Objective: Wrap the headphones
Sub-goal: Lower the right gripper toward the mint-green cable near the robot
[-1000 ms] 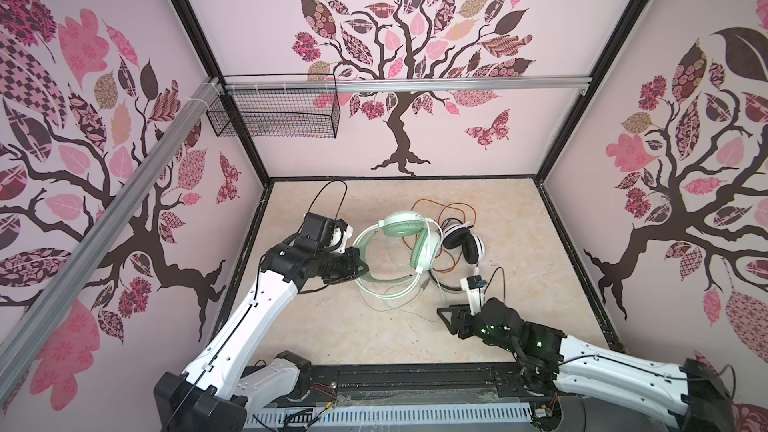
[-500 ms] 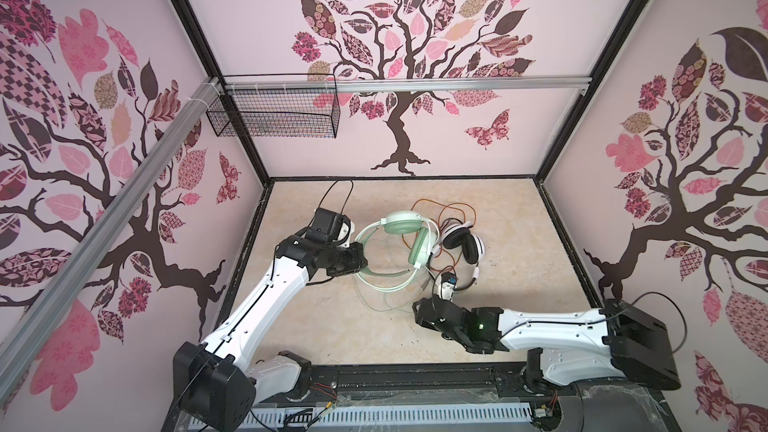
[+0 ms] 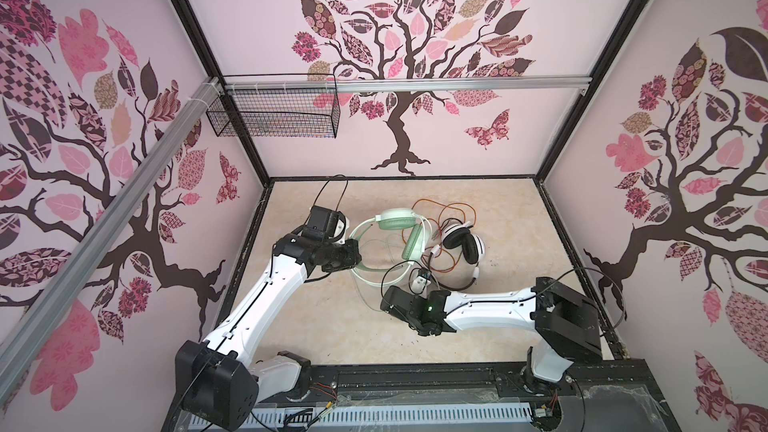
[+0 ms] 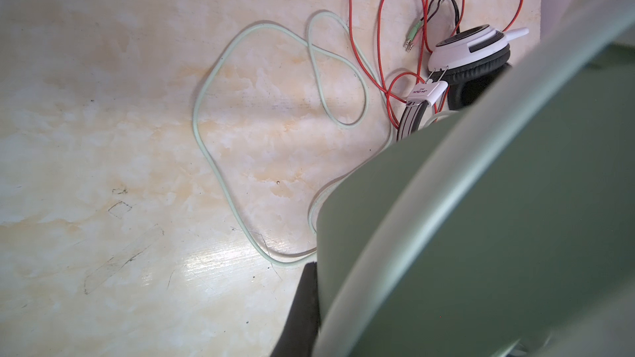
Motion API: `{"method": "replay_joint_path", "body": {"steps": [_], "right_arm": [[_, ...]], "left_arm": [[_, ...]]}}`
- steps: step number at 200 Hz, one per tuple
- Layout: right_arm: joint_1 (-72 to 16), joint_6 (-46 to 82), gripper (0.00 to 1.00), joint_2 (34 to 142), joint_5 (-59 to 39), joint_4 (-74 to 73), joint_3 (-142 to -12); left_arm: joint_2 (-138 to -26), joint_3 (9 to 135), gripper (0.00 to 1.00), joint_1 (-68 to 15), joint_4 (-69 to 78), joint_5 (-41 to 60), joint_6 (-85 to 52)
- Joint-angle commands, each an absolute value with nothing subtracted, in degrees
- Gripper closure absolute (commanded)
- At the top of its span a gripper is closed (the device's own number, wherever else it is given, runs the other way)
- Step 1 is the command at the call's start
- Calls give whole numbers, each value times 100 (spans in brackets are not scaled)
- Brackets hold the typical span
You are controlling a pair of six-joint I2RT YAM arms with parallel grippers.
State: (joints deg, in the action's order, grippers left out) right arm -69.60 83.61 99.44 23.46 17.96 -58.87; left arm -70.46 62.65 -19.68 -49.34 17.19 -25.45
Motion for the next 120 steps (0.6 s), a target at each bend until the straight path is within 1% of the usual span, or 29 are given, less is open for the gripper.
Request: {"method": "replay_joint_path", "body": {"steps": [1,49,64,69,120], "right_arm": [[-6927,8435,57,10309,2428,2297,-6141],[-6835,8482,58,10605,2560,2434,-6226],[-6815,8441,66,10652,2607,2372,-6204],[-6816,8409,67,10654,2638,2340,-6192],[-6803,8167,67,10763,2892,2210,-6238]], "left_arm": [[-6825,6138,100,-1960,-4550,1960,-2487],[-6687,6063,100,-1960,-4518,2013,-2486],[-6663,6048,100,-1961,-4517,2015,-2484],[-6658,6047,100,-1960,-4518,2013,-2479],[-6635,5999,100,-1960,-4498,2053,-2495]]}}
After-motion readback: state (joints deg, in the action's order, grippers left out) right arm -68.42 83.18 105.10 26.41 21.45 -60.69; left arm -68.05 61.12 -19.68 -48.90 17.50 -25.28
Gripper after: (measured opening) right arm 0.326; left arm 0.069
